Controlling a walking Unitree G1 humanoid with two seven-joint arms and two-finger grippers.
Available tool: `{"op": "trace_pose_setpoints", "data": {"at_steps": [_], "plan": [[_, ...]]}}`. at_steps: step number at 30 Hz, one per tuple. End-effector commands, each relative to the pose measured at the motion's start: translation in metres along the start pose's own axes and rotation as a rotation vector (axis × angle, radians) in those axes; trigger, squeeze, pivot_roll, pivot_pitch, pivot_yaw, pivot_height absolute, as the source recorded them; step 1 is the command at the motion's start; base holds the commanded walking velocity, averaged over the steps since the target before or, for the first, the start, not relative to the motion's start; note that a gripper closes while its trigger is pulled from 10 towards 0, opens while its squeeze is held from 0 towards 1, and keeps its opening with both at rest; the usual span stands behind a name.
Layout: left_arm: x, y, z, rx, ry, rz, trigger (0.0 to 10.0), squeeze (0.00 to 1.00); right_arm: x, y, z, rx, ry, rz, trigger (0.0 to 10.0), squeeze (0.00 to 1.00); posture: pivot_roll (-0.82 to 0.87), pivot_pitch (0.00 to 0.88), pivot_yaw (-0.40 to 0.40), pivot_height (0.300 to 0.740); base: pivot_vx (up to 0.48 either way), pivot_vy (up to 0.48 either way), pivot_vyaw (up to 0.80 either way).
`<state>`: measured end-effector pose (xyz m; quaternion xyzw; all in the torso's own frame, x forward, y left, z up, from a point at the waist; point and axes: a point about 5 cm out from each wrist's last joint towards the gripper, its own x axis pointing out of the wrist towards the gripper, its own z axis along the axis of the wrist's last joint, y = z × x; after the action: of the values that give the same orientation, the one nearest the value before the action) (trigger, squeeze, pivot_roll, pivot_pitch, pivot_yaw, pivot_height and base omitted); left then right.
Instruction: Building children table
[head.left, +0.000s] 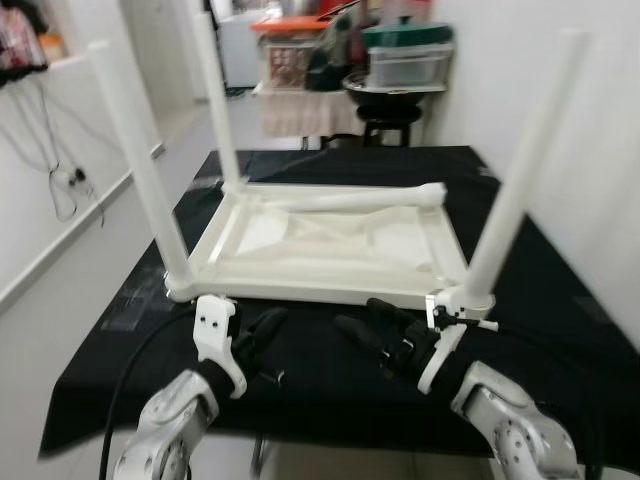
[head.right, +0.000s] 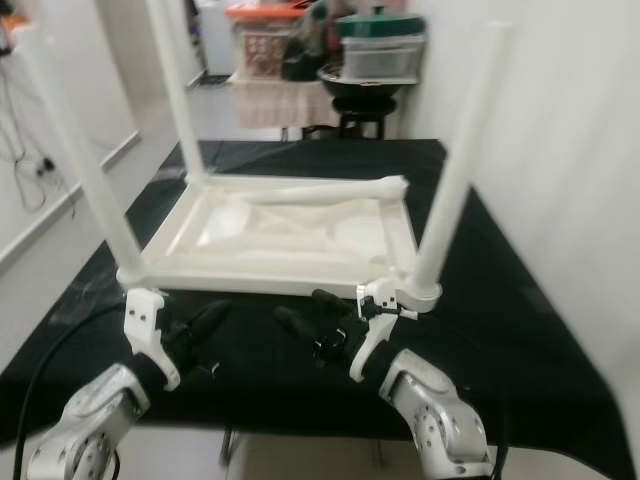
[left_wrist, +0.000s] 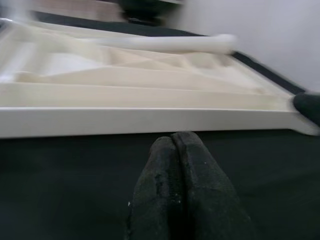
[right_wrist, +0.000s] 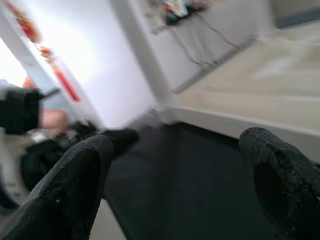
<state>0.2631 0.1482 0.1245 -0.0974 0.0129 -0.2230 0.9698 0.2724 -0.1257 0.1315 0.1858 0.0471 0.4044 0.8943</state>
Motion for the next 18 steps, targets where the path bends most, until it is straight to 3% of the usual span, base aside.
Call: {"op": "trace_pose_setpoints", "data": {"at_steps": [1, 5, 10, 13, 14, 15, 16, 17, 18], "plan": [[0.0, -0.001, 0.0, -0.012, 0.002, -0.01, 10.0, 0.0, -0.004, -0.004, 0.001, 0.007, 0.006, -0.028, 10.0, 0.0, -0.05, 0.0, -0.02, 0.74, 0.0, 0.0, 0.0], [0.0, -0.002, -0.001, -0.016, 0.007, -0.016, 10.0, 0.0, -0.004, -0.008, 0.001, 0.047, -0.008, -0.055, 10.0, 0.0, -0.05, 0.0, -0.021, 0.74, 0.0, 0.0, 0.0], [-0.001, -0.002, -0.001, -0.02, 0.008, -0.021, 10.0, 0.0, -0.004, -0.01, 0.002, 0.021, 0.002, -0.071, 10.0, 0.0, -0.04, 0.0, -0.021, 0.74, 0.0, 0.0, 0.0], [-0.002, -0.004, -0.002, -0.026, 0.011, -0.031, 10.0, 0.0, 0.002, -0.018, 0.003, -0.201, 0.129, -0.148, 10.0, 0.0, -0.04, 0.0, -0.019, 0.74, 0.0, 0.0, 0.0], [-0.002, -0.004, -0.002, -0.026, 0.011, -0.031, 10.0, 0.0, 0.002, -0.018, 0.003, -0.201, 0.129, -0.148, 10.0, 0.0, -0.04, 0.0, -0.019, 0.74, 0.0, 0.0, 0.0], [-0.002, -0.005, -0.002, -0.026, 0.011, -0.036, 10.0, 0.0, 0.005, -0.026, 0.003, -0.375, 0.234, -0.198, 10.0, 0.0, -0.03, 0.0, -0.024, 0.74, 0.0, 0.0, 0.0], [-0.002, -0.005, -0.002, -0.026, 0.011, -0.036, 10.0, 0.0, 0.005, -0.026, 0.003, -0.375, 0.234, -0.198, 10.0, 0.0, -0.03, 0.0, -0.024, 0.74, 0.0, 0.0, 0.0], [-0.004, -0.006, -0.002, -0.027, 0.012, -0.041, 10.0, 0.0, 0.008, -0.043, 0.004, -0.6, 0.403, -0.287, 10.0, 0.0, -0.03, 0.0, -0.029, 0.74, 0.0, 0.0, 0.0], [-0.004, -0.007, -0.002, -0.03, 0.01, -0.042, 10.0, 0.0, 0.01, -0.048, 0.009, -0.681, 0.427, -0.328, 10.0, 0.0, -0.02, 0.0, -0.037, 0.74, 0.0, 0.0, 0.0]]}}
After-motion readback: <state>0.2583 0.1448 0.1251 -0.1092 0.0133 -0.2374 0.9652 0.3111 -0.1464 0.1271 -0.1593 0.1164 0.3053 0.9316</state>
